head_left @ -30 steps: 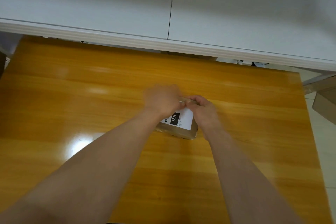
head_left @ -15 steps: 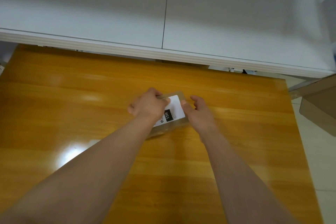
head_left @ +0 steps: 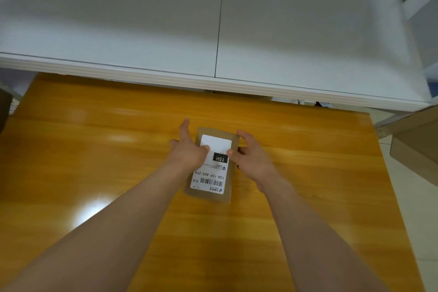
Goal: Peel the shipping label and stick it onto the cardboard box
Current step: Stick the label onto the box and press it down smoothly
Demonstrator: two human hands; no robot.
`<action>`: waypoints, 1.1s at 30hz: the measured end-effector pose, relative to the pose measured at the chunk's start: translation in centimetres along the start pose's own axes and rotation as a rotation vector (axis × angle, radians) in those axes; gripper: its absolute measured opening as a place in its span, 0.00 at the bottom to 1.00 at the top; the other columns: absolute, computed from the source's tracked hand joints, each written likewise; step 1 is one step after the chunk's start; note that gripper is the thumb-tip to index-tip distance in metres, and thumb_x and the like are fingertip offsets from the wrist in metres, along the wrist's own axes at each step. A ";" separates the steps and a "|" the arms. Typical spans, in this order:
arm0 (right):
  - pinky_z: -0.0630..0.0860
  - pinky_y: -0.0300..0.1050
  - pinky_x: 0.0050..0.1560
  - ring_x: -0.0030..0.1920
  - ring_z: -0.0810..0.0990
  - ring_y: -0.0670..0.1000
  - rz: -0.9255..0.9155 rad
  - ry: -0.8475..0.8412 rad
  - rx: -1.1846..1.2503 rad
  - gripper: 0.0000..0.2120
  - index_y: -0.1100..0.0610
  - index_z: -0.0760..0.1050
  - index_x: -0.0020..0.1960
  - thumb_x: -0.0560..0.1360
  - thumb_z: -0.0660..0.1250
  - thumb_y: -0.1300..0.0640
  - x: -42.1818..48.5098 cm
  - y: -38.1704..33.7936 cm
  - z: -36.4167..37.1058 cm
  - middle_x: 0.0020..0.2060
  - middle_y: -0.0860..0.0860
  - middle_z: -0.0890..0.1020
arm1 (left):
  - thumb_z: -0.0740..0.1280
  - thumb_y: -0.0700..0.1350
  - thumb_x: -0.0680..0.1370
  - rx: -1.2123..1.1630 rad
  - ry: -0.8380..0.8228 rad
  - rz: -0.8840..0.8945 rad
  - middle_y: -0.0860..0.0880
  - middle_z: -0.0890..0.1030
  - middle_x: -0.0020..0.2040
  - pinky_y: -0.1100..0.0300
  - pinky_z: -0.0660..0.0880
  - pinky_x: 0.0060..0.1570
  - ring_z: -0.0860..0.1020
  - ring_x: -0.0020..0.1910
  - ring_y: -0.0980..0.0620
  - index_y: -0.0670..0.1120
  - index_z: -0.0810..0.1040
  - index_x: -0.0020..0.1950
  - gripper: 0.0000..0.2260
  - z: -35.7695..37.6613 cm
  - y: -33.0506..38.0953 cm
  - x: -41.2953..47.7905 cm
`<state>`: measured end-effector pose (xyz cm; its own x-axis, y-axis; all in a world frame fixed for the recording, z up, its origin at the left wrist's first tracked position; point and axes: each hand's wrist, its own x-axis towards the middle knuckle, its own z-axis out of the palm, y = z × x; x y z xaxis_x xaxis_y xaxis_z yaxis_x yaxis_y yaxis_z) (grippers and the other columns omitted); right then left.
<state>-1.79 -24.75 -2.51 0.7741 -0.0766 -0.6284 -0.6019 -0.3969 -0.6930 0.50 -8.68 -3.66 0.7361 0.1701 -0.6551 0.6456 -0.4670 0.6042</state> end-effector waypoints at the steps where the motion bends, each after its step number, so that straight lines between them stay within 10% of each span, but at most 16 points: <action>1: 0.74 0.58 0.68 0.66 0.77 0.55 0.000 -0.017 0.003 0.34 0.45 0.58 0.79 0.78 0.69 0.57 0.1 0.0 0.1 0.68 0.56 0.77 | 0.68 0.43 0.78 0.021 -0.021 0.027 0.41 0.61 0.72 0.50 0.79 0.45 0.77 0.50 0.42 0.65 0.43 0.79 0.41 -0.1 0.0 0.1; 5: 0.78 0.51 0.60 0.61 0.79 0.54 -0.001 -0.044 -0.027 0.41 0.44 0.58 0.79 0.74 0.75 0.60 0.1 -0.3 0.5 0.64 0.55 0.78 | 0.67 0.40 0.75 0.051 -0.120 0.088 0.45 0.59 0.72 0.42 0.74 0.64 0.70 0.66 0.36 0.65 0.58 0.77 0.36 -0.4 -0.2 0.8; 9: 0.77 0.42 0.46 0.55 0.78 0.53 0.020 -0.097 -0.072 0.49 0.45 0.54 0.79 0.69 0.79 0.62 0.1 -0.6 0.2 0.52 0.46 0.75 | 0.73 0.36 0.71 -0.080 -0.207 0.117 0.46 0.63 0.68 0.45 0.75 0.61 0.70 0.64 0.39 0.62 0.63 0.74 0.38 -0.5 -1.0 0.9; 13: 0.80 0.57 0.59 0.62 0.78 0.57 0.024 -0.100 -0.137 0.58 0.29 0.53 0.72 0.51 0.82 0.48 1.2 -0.3 1.3 0.64 0.51 0.74 | 0.73 0.29 0.67 -0.201 -0.353 0.114 0.46 0.66 0.68 0.45 0.79 0.57 0.73 0.62 0.41 0.63 0.65 0.72 0.44 -1.1 -1.7 1.4; 22: 0.81 0.58 0.58 0.60 0.78 0.56 -0.015 -0.106 -0.212 0.52 0.34 0.62 0.68 0.48 0.79 0.46 2.0 -0.4 1.2 0.62 0.52 0.75 | 0.74 0.27 0.65 -0.184 -0.363 0.141 0.46 0.70 0.66 0.46 0.81 0.55 0.75 0.61 0.41 0.64 0.70 0.65 0.40 -1.0 -1.9 2.4; 33: 0.81 0.46 0.42 0.43 0.83 0.50 0.015 -0.034 0.015 0.24 0.48 0.72 0.64 0.72 0.76 0.59 2.4 -1.0 0.7 0.49 0.48 0.80 | 0.66 0.39 0.80 -0.220 -0.281 0.155 0.43 0.73 0.65 0.49 0.81 0.48 0.80 0.55 0.41 0.61 0.71 0.59 0.17 0.3 -1.6 3.1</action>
<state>0.55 -23.88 -3.63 0.7581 -0.0509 -0.6501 -0.6161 -0.3824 -0.6886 1.64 -7.66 -6.82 0.7637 -0.1464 -0.6287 0.5819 -0.2656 0.7687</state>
